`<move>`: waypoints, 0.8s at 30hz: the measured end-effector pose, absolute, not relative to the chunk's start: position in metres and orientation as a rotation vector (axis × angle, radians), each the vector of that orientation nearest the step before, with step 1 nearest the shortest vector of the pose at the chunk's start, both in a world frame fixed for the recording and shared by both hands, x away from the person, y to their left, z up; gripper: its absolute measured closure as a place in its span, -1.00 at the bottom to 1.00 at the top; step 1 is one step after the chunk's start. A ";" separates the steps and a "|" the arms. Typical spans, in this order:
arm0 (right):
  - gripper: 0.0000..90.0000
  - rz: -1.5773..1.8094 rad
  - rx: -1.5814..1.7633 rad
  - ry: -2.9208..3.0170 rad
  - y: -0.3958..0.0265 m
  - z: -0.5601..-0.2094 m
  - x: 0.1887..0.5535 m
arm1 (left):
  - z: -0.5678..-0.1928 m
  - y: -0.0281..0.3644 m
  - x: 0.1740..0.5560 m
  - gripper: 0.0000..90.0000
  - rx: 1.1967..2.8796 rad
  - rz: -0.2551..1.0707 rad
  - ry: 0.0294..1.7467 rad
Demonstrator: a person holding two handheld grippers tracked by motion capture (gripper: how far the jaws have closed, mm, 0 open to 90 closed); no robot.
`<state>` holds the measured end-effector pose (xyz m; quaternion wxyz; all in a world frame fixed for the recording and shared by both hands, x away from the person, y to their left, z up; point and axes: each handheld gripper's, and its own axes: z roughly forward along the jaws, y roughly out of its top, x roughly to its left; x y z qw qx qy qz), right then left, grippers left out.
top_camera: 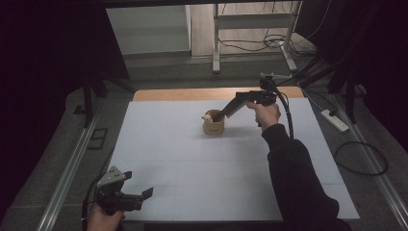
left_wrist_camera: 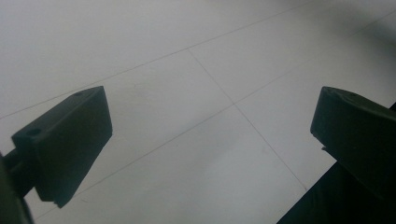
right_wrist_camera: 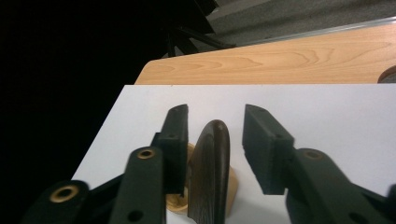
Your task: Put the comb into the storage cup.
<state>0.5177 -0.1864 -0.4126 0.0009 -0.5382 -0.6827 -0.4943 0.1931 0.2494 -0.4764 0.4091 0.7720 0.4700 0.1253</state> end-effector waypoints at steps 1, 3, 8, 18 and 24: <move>0.24 -1.552 -1.688 -2.153 -0.186 -0.412 0.518 | -0.476 0.249 0.193 -1.00 1.945 0.316 1.184; 0.19 -1.550 -1.688 -2.160 -0.186 -0.412 0.517 | -0.476 0.249 0.193 -1.00 1.945 0.315 1.184; -0.04 -1.546 -1.681 -2.187 -0.185 -0.411 0.516 | -0.476 0.249 0.193 -1.00 1.946 0.316 1.183; -0.44 -1.531 -1.653 -2.322 -0.182 -0.404 0.511 | -0.476 0.249 0.193 -1.00 1.949 0.316 1.181; -0.62 -1.512 -1.627 -2.432 -0.179 -0.399 0.506 | -0.476 0.249 0.193 -1.00 1.950 0.317 1.181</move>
